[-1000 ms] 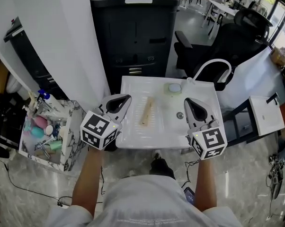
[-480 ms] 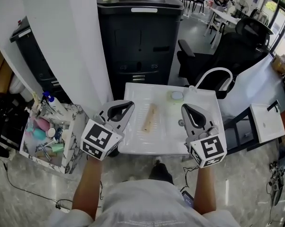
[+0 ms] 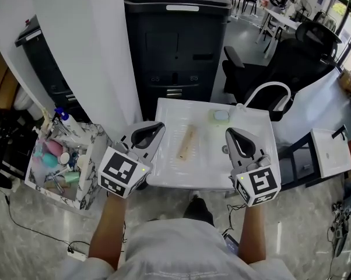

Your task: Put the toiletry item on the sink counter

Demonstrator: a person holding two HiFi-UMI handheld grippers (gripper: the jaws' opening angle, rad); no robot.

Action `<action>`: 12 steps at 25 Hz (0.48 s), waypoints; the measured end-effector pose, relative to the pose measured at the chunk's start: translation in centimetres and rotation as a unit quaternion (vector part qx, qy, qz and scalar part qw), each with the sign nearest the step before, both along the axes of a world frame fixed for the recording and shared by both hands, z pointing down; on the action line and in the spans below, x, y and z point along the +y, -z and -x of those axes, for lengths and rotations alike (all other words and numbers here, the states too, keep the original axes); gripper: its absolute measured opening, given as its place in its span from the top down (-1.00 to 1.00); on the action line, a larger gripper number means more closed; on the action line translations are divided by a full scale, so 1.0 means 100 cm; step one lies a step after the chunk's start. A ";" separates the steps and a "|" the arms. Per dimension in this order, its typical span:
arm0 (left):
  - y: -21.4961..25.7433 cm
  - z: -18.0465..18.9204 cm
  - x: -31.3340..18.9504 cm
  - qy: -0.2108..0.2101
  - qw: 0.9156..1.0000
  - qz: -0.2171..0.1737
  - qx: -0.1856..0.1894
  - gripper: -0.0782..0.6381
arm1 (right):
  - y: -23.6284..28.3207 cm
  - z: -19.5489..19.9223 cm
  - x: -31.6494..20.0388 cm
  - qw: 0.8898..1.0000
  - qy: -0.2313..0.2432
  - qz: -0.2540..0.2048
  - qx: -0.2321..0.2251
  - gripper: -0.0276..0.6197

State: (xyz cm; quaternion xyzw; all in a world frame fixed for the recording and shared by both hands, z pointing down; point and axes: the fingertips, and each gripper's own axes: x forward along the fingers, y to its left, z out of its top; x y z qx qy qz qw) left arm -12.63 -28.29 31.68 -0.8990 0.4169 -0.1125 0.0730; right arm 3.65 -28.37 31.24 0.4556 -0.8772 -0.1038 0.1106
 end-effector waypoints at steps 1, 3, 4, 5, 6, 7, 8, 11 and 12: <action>0.000 0.000 0.000 0.002 1.000 0.000 0.001 0.75 | 0.000 0.000 0.000 1.000 0.001 -0.001 0.001 0.92; 0.000 0.002 0.000 0.009 1.000 -0.001 0.004 0.75 | 0.001 -0.001 0.001 1.000 0.002 -0.003 0.004 0.92; 0.001 0.002 0.000 0.012 1.000 -0.002 0.006 0.75 | 0.001 -0.001 0.002 1.000 0.002 -0.003 0.005 0.92; 0.001 0.002 0.001 0.015 1.000 -0.003 0.008 0.75 | 0.001 -0.003 0.002 1.000 0.002 -0.004 0.006 0.92; 0.002 0.001 0.001 0.016 1.000 -0.004 0.009 0.75 | 0.001 -0.004 0.002 1.000 0.002 -0.004 0.007 0.92; 0.002 0.000 0.002 0.016 1.000 -0.004 0.010 0.75 | 0.001 -0.006 0.003 1.000 0.002 -0.005 0.007 0.92; 0.002 -0.001 0.002 0.016 1.000 -0.004 0.011 0.75 | 0.001 -0.008 0.003 1.000 0.001 -0.005 0.007 0.92; 0.003 -0.005 0.002 0.014 1.000 -0.003 0.015 0.75 | 0.000 -0.012 0.005 1.000 0.000 -0.005 0.008 0.92; 0.003 -0.007 0.002 0.013 1.000 -0.003 0.016 0.75 | -0.001 -0.014 0.006 1.000 -0.001 -0.004 0.008 0.92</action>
